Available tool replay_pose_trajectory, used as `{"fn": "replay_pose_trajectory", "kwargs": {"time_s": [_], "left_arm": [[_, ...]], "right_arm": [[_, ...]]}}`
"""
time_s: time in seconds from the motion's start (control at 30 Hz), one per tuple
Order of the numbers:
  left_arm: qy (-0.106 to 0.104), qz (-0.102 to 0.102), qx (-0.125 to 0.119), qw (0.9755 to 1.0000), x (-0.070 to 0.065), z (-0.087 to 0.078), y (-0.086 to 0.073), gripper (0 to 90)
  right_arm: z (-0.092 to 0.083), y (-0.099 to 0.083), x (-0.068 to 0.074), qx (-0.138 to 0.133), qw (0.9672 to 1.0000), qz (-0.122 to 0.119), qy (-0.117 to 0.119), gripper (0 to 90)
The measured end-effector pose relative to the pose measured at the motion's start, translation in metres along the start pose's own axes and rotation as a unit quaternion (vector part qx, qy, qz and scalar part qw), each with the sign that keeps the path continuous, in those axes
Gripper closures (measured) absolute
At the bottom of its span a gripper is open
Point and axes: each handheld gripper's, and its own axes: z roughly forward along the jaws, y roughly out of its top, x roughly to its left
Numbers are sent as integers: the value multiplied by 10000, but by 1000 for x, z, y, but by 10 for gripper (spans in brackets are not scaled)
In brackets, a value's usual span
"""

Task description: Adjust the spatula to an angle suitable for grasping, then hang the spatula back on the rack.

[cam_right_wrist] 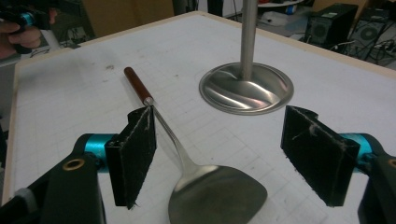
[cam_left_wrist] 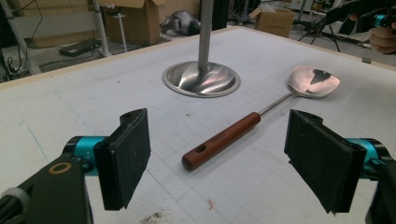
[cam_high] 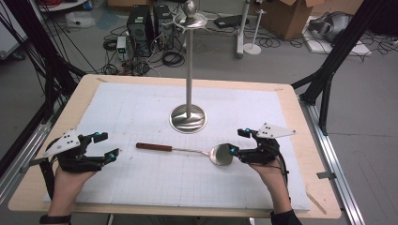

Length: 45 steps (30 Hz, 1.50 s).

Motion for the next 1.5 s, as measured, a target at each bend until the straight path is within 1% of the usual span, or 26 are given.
{"fn": "replay_pose_trajectory", "kwargs": {"time_s": [0.03,0.1,0.17,0.2,0.27,0.3,0.37,0.47,0.57,0.7,0.8,0.87,0.9,0.97,1.03,1.13,1.17,1.2,1.23,1.27,1.3,1.33,1.37,1.4,1.43,1.5], "left_arm": [[6,14,7,10000,0,0,0,229],[20,-9,6,10000,0,-1,-1,229],[26,3,7,10000,0,-2,-1,229],[15,6,-5,10000,0,-2,0,229],[9,8,-12,10000,0,-1,0,229],[-2,6,3,10000,0,0,0,229],[-29,-5,62,10000,-1,3,-2,229],[-31,-16,96,9999,-2,5,-3,227],[-83,-19,72,9999,-3,5,-2,225],[-109,4,35,9999,-6,6,0,223],[-114,-16,85,9999,-4,7,-2,220],[-93,-25,96,9999,-4,7,-3,215],[-12,-46,127,9999,-3,8,-4,206],[-5,-60,137,9999,-3,8,-4,192],[-7,-69,155,9999,-2,8,-5,191],[-25,-72,157,9998,-2,8,-5,186],[-94,-104,141,9998,-3,9,-5,180],[-94,-104,141,9998,-3,9,-5,180],[-90,-67,134,9998,-4,10,-4,179],[-90,-67,134,9998,-4,10,-4,177],[-105,-60,147,9998,-5,10,-4,177],[-126,-82,143,9998,-6,11,-4,173],[-126,-82,143,9998,-6,11,-4,173],[-127,-50,160,9998,-6,12,-3,173],[-133,-67,162,9998,-7,12,-4,170],[-131,-67,155,9998,-7,12,-4,169]], "right_arm": [[2,1,1,23,10000,15,10,255],[6,2,3,85,9999,-51,50,255],[8,3,4,115,9999,-48,70,255],[12,4,6,163,9998,-110,105,255],[14,5,7,171,9997,-138,120,255],[17,6,7,213,9996,-117,141,255],[20,7,7,230,9995,-155,161,255],[22,7,7,270,9994,-152,183,255],[22,7,7,260,9993,-180,193,255],[21,8,5,242,9994,-114,232,255],[22,10,4,230,9993,-118,255,257],[24,11,4,279,9991,-113,284,260],[26,12,4,296,9990,-133,308,260],[29,14,4,315,9989,-148,329,261],[35,16,5,420,9981,-121,437,267],[40,17,5,491,9977,-122,446,268],[46,18,5,556,9971,-127,501,273],[49,18,5,612,9967,-155,518,273],[52,19,6,684,9961,-132,543,274],[52,19,6,684,9961,-132,543,274],[55,19,7,721,9955,-159,590,276],[61,19,9,834,9942,-201,645,283],[61,19,9,834,9942,-201,645,283],[64,19,10,889,9936,-254,656,284],[70,19,11,980,9924,-295,681,286],[75,18,12,1103,9907,-296,735,288]]}}
